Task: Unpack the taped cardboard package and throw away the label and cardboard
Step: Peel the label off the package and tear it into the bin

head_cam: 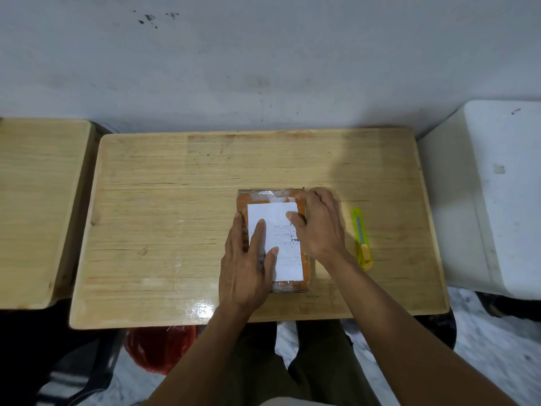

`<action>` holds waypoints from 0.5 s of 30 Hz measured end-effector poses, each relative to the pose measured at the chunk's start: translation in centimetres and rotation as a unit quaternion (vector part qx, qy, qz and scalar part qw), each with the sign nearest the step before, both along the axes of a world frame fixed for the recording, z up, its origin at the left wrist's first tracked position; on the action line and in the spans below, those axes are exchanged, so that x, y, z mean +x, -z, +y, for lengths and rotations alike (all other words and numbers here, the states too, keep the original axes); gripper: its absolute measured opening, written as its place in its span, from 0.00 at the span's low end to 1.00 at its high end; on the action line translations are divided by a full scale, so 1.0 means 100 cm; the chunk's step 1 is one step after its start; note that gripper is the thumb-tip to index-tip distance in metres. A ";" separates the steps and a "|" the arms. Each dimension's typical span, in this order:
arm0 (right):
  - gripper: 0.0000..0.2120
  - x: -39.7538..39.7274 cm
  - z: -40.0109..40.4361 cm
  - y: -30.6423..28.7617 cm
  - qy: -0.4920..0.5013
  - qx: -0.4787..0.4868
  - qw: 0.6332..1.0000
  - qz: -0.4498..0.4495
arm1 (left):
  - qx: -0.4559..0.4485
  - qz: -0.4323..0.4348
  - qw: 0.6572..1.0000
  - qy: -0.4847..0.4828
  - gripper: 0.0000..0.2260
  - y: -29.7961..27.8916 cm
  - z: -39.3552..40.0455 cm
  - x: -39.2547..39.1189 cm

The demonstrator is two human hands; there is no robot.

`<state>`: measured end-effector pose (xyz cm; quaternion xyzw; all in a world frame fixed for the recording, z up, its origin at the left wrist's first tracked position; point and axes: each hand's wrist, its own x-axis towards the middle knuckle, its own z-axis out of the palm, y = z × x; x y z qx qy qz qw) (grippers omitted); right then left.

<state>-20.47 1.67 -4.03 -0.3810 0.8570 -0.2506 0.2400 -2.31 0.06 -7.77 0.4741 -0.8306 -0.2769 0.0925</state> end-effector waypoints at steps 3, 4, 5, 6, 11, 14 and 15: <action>0.13 0.000 0.000 0.002 -0.009 0.004 1.000 0.017 | -0.004 0.002 1.000 0.001 0.28 0.001 0.000 0.000; 0.12 0.001 0.000 0.002 -0.013 0.002 1.000 0.024 | -0.005 0.002 1.000 0.002 0.28 0.002 0.000 0.000; 0.11 0.002 0.000 0.002 -0.017 0.000 0.999 0.030 | -0.004 0.003 1.000 0.001 0.28 0.002 0.000 0.000; 0.11 0.003 0.000 0.002 -0.018 -0.001 0.999 0.033 | -0.002 0.004 1.000 0.000 0.28 0.002 0.000 0.000; 0.06 0.002 -0.010 0.000 -0.001 0.004 0.999 0.035 | 0.003 0.004 1.000 -0.002 0.28 0.000 0.000 -0.001; 0.06 -0.004 -0.014 0.000 -0.037 0.026 0.997 0.066 | 0.005 0.007 1.000 -0.002 0.28 0.000 0.000 -0.001; 0.04 -0.005 -0.013 0.000 -0.055 0.024 0.994 0.087 | 0.007 0.009 1.000 -0.001 0.28 0.001 0.000 -0.001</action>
